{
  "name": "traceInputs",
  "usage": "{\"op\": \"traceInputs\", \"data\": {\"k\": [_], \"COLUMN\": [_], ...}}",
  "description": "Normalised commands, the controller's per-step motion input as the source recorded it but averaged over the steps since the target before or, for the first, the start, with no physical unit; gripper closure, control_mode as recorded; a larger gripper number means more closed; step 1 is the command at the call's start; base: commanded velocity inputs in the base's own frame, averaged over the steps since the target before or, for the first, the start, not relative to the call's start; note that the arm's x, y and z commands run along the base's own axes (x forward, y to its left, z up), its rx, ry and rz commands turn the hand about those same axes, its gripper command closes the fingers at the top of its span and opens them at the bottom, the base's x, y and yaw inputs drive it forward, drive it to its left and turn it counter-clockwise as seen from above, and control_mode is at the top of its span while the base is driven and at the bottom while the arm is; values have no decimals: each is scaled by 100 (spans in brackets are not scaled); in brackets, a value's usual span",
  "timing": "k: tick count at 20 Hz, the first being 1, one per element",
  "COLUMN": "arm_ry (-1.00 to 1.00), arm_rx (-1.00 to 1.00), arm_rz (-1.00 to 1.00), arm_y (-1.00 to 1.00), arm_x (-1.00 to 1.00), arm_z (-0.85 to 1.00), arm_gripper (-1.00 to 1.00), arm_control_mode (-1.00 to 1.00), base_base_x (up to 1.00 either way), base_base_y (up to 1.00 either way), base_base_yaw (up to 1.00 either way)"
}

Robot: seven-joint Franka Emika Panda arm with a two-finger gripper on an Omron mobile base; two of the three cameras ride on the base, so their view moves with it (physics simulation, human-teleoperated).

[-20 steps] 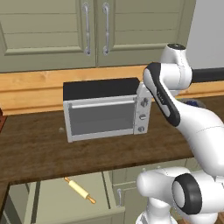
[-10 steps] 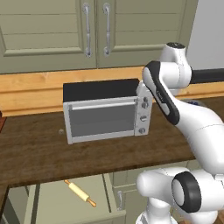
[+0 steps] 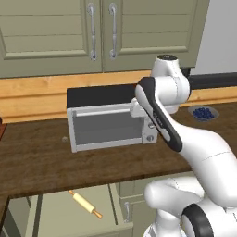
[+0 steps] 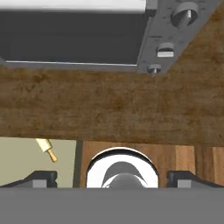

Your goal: Pick the rolling pin from the drawer and place it on the counter.

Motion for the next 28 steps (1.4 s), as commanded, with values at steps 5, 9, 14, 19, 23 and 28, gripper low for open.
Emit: {"op": "traceInputs", "data": {"k": [5,9,14,19,23,28], "arm_ry": [21,21,13,4,0,0], "arm_rx": [0,0,-1,0,0,0], "arm_rz": [11,6,2,1,-2,-12], "arm_y": [100,97,87,58,26,43], "arm_x": [-40,-35,-45,-29,-36,-46], "arm_z": [-46,-31,-46,-39,-56,-67], "arm_gripper": [-100,-100,-100,-100,-100,-100], "arm_control_mode": [-100,-100,-100,-100,-100,-100], "base_base_x": [0,0,0,0,0,0], "base_base_y": [0,0,0,0,0,0], "base_base_yaw": [0,0,0,0,0,0]}}
